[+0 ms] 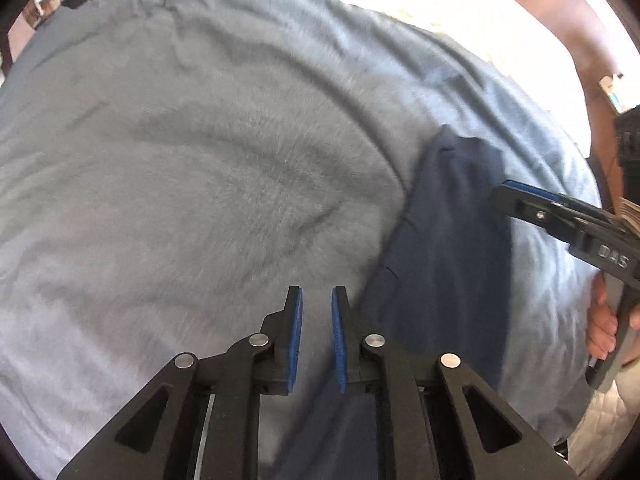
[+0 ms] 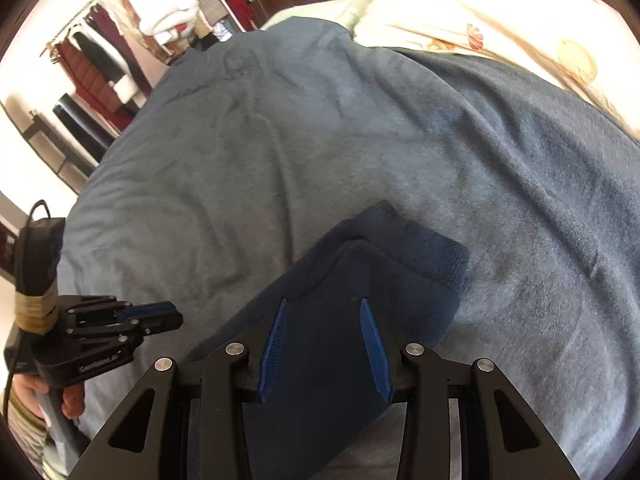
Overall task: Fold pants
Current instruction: 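Open both tools and lift them away from the folded navy sweatpants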
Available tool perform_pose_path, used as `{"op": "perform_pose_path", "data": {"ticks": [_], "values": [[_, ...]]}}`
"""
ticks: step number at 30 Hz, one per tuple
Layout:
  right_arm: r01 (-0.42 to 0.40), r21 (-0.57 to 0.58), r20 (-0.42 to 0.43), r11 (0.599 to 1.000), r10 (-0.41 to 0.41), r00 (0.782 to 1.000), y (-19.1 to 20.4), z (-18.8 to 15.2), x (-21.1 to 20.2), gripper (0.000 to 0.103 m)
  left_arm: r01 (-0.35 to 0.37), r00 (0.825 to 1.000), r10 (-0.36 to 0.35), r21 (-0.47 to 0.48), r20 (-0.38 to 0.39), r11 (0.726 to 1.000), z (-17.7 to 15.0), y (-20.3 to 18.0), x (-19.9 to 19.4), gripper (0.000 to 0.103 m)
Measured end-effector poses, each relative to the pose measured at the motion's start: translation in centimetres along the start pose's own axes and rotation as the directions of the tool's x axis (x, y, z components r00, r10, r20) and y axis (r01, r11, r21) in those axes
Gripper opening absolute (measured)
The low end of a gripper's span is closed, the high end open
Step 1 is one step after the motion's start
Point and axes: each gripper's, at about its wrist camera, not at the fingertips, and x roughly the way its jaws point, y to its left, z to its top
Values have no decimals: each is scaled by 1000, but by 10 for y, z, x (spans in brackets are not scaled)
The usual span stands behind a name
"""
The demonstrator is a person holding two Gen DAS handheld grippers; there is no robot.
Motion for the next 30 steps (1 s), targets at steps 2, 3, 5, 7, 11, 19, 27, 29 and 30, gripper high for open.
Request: {"op": "perform_pose_path", "data": {"ticks": [2, 3, 5, 7, 11, 19, 27, 29, 30], "values": [[-24, -4, 5, 1000, 24, 1000, 8, -3, -10, 40, 1, 1000, -1, 0, 28, 1000, -12, -3, -22, 21], [-35, -10, 7, 999, 35, 999, 12, -5, -14, 39, -7, 999, 7, 3, 47, 1000, -23, -5, -36, 24], [-55, -29, 9, 998, 55, 998, 23, -10, -24, 39, -23, 997, 22, 1, 70, 1000, -37, -8, -54, 28], [-72, -46, 10, 996, 73, 997, 33, -16, -32, 40, -45, 995, 46, -14, 85, 999, -53, -8, -72, 29], [-104, -105, -4, 989, 105, 995, 64, -34, -48, 40, -84, 992, 89, -50, 92, 995, -92, 1, -102, 35], [-147, -196, -68, 969, 136, 988, 121, -84, -57, 51, -124, 991, 132, -156, 39, 980, -168, 25, -115, 36], [-132, -210, -88, 969, 116, 989, 151, -136, -60, 51, -103, 994, 108, -217, 14, 971, -219, 42, -105, 36], [-100, -222, -70, 970, 87, 994, 154, -146, -62, 51, -106, 994, 109, -223, 2, 969, -225, 45, -99, 36], [-84, -228, -62, 970, 72, 996, 155, -150, -64, 51, -106, 994, 107, -229, -5, 968, -230, 48, -95, 36]]}}
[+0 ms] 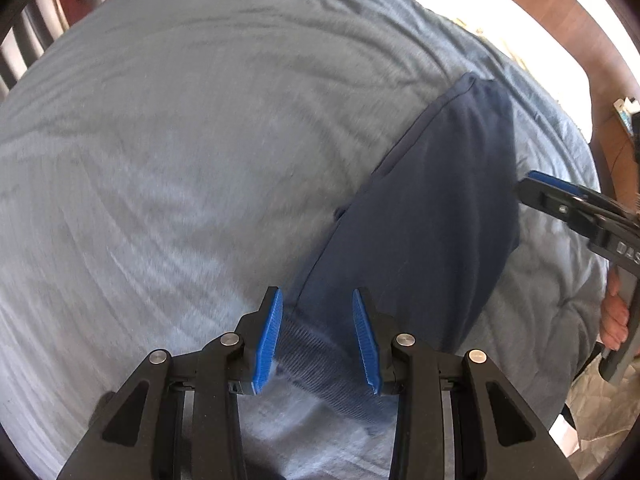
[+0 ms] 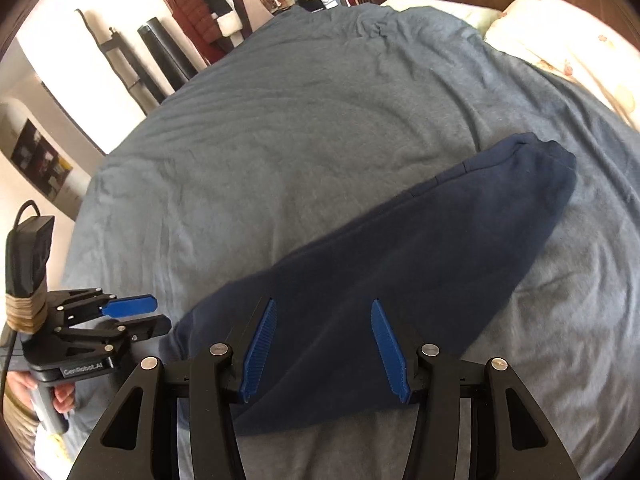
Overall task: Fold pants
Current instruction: 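Open both tools and lift them away from the folded navy sweatpants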
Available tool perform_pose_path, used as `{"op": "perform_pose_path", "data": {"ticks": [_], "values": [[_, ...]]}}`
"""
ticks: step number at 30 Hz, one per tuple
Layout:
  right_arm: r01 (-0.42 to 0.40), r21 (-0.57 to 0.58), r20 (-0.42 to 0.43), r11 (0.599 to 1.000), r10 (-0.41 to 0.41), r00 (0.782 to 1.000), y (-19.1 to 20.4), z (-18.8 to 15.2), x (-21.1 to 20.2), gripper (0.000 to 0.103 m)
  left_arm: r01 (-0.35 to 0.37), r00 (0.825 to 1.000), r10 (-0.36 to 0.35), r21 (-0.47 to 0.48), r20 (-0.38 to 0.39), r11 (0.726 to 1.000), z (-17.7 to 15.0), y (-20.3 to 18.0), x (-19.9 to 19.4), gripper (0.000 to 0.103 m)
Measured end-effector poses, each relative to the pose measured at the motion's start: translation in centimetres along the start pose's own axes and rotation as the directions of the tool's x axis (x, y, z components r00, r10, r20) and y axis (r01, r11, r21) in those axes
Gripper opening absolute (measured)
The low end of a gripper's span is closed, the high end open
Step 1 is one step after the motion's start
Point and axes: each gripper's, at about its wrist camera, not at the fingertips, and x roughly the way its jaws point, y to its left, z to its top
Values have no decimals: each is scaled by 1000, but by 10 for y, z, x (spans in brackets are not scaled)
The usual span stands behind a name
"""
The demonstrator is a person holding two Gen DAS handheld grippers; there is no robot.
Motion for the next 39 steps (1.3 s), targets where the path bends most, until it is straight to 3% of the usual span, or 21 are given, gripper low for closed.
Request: {"op": "perform_pose_path", "data": {"ticks": [5, 8, 12, 15, 18, 21, 24, 29, 32, 34, 39], "values": [[72, 44, 20, 996, -73, 997, 14, -24, -5, 51, 22, 1000, -22, -41, -16, 999, -10, 14, 15, 36], [101, 77, 19, 992, -103, 995, 23, -41, -8, 51, 42, 999, -44, -69, -29, 997, -13, 18, 24, 42], [68, 109, -36, 992, -64, 997, 30, -55, 0, 51, 58, 997, -62, -105, -42, 993, -17, 24, 33, 43], [65, 108, -59, 992, -59, 997, 29, -61, 5, 51, 91, 995, -97, -148, -36, 985, -21, 29, 34, 27], [72, 115, -60, 991, -66, 996, 27, -63, 7, 51, 46, 999, -50, -144, -20, 989, -24, 25, 28, 19], [54, 118, -61, 992, -47, 997, 25, -62, 8, 51, -7, 1000, 9, -164, 10, 986, -24, 24, 15, 18], [46, 113, -54, 992, -40, 998, 29, -63, 6, 51, -10, 999, 19, -197, 46, 980, -26, 30, 3, 18], [60, 85, -70, 995, -54, 996, 32, -65, 10, 51, -48, 999, 46, -184, -18, 982, -31, 32, 28, 19], [72, 82, -79, 994, -66, 995, 29, -66, 12, 51, -53, 999, 51, -196, -13, 979, -33, 33, 31, 21], [80, 79, -82, 994, -74, 994, 26, -66, 14, 51, -80, 997, 78, -193, -15, 978, -33, 31, 30, 32], [95, 80, -91, 992, -87, 992, 19, -67, 15, 51, -131, 991, 131, -189, -15, 973, -32, 28, 21, 48]]}}
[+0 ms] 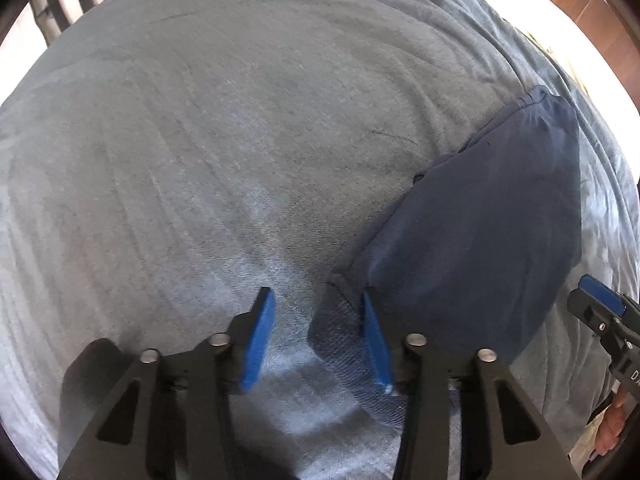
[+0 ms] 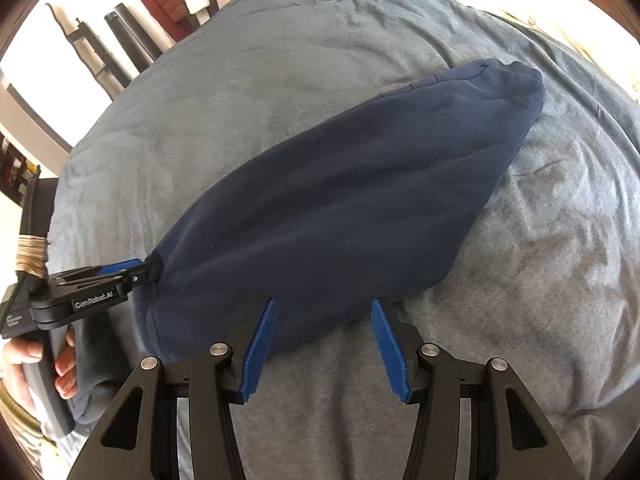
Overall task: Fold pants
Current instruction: 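Open both tools and lift them away from the folded navy sweatpants, then move both tools to the narrow end of the folded sweatpants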
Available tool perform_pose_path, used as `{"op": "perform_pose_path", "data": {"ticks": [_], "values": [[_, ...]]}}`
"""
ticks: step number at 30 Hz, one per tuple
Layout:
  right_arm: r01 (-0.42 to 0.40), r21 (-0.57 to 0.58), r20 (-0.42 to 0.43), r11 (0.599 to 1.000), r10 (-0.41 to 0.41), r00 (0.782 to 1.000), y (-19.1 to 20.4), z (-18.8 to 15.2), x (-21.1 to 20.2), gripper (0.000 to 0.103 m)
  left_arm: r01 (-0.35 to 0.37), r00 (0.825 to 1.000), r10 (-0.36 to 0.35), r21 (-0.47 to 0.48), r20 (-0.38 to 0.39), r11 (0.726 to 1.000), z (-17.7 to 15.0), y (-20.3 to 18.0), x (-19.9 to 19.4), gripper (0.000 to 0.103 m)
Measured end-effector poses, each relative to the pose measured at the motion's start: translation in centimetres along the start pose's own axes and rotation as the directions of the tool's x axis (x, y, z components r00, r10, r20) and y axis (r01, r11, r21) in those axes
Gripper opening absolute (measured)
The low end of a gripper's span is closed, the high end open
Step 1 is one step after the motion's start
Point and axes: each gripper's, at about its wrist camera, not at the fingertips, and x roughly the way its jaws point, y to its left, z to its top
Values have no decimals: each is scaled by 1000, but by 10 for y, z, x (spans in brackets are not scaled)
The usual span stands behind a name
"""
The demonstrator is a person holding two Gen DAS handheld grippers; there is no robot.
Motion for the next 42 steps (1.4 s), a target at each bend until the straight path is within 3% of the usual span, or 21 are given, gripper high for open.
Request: {"op": "perform_pose_path", "data": {"ticks": [4, 7, 9, 18, 24, 28, 36, 42], "values": [[-13, 4, 16, 1000, 13, 1000, -3, 3, -6, 51, -55, 996, 57, -31, 72, 998, -5, -3, -30, 59], [-32, -12, 47, 999, 33, 998, -6, 7, -17, 53, -122, 984, 127, -42, 129, 992, -14, -12, -56, 59], [-40, -31, 67, 999, 42, 997, -10, 9, -25, 62, -137, 978, 144, -59, 152, 989, -21, -19, -70, 59], [-26, -193, 167, 981, 60, 984, -29, 34, -64, 62, -176, 958, 202, -136, 204, 975, -57, -73, -112, 59], [-18, -285, 190, 958, 75, 979, -40, 41, -92, 62, -115, 965, 151, -175, 212, 978, -70, -110, -124, 61], [-25, -314, 186, 949, 88, 979, -52, 41, -104, 62, -113, 960, 151, -169, 235, 979, -66, -139, -126, 64], [-49, -288, 189, 956, 107, 976, -87, 49, -118, 62, -89, 950, 140, -190, 278, 978, -53, -192, -126, 68], [-63, -271, 167, 960, 112, 980, -117, 60, -114, 62, -66, 947, 140, -253, 289, 965, -42, -216, -118, 77]]}}
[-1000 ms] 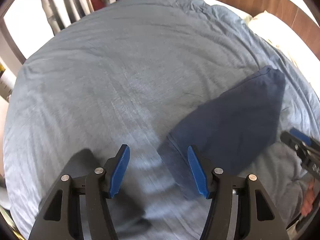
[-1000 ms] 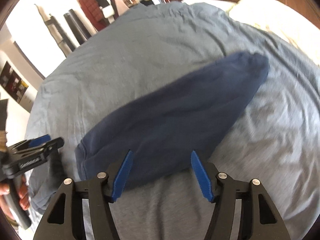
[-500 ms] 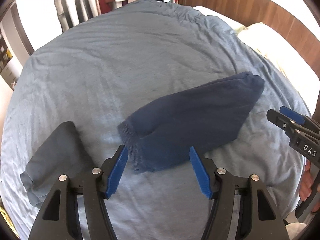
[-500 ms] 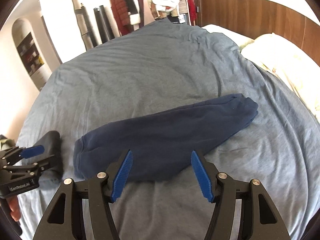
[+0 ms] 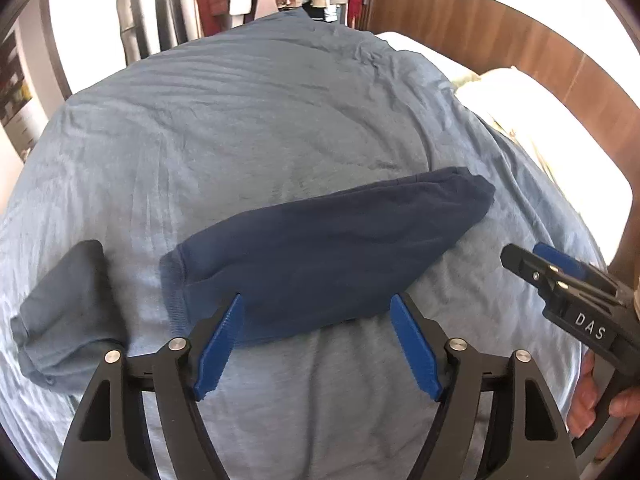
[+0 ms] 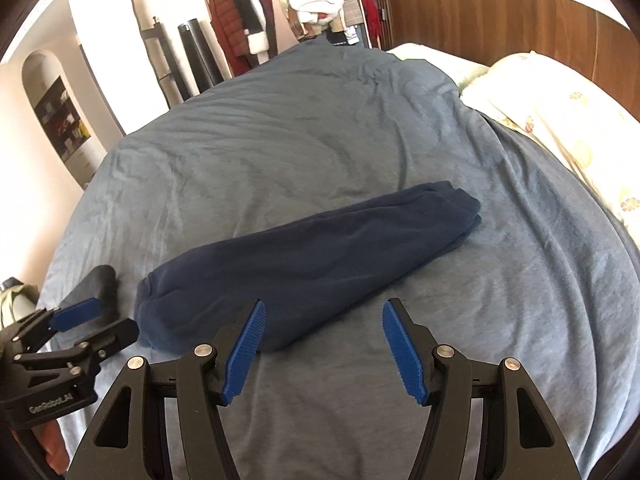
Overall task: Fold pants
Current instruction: 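Move both tools to the narrow end of the folded sweatpants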
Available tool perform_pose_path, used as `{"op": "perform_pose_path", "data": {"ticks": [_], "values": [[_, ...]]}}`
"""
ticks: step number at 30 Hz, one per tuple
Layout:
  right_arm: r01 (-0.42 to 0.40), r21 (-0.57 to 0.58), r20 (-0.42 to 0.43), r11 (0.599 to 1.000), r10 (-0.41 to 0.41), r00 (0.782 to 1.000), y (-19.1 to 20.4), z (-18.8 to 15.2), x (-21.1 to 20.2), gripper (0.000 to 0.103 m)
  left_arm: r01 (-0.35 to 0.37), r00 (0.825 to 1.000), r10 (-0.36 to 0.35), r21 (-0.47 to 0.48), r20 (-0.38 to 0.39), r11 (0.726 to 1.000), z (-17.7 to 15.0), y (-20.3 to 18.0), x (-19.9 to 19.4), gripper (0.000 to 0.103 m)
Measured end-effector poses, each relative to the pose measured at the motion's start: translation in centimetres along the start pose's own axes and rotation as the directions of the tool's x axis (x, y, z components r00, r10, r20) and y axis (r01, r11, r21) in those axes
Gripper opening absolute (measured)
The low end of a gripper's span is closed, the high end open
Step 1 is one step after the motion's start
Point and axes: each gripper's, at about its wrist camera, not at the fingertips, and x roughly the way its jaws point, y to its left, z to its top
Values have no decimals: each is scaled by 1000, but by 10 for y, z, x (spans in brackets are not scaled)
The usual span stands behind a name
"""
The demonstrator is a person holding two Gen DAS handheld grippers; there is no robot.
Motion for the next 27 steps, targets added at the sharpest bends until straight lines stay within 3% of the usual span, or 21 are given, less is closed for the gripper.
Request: {"op": "perform_pose_path", "data": {"ticks": [3, 7, 10, 15, 22, 27], "values": [[4, 10, -5, 1000, -4, 1000, -16, 2, 2, 62, -5, 1000, 4, 31, 8, 1000, 7, -15, 7, 77], [5, 48, 6, 999, -5, 1000, -40, 6, 5, 62, 10, 998, -19, 146, 56, 989, 25, -37, 13, 77], [21, 86, 28, 996, -24, 999, -57, 11, 7, 62, 32, 994, -58, 263, 92, 964, 42, -58, 19, 77], [29, 199, 63, 980, -42, 997, -86, 20, 13, 62, 161, 974, -212, 414, 79, 896, 84, -86, 38, 77], [56, 345, 107, 937, -99, 989, -121, 34, 28, 62, 227, 955, -297, 585, 24, 779, 135, -132, 85, 77], [56, 423, 120, 904, -117, 986, -143, 44, 48, 62, 309, 932, -357, 638, -56, 706, 165, -162, 123, 77]]}}
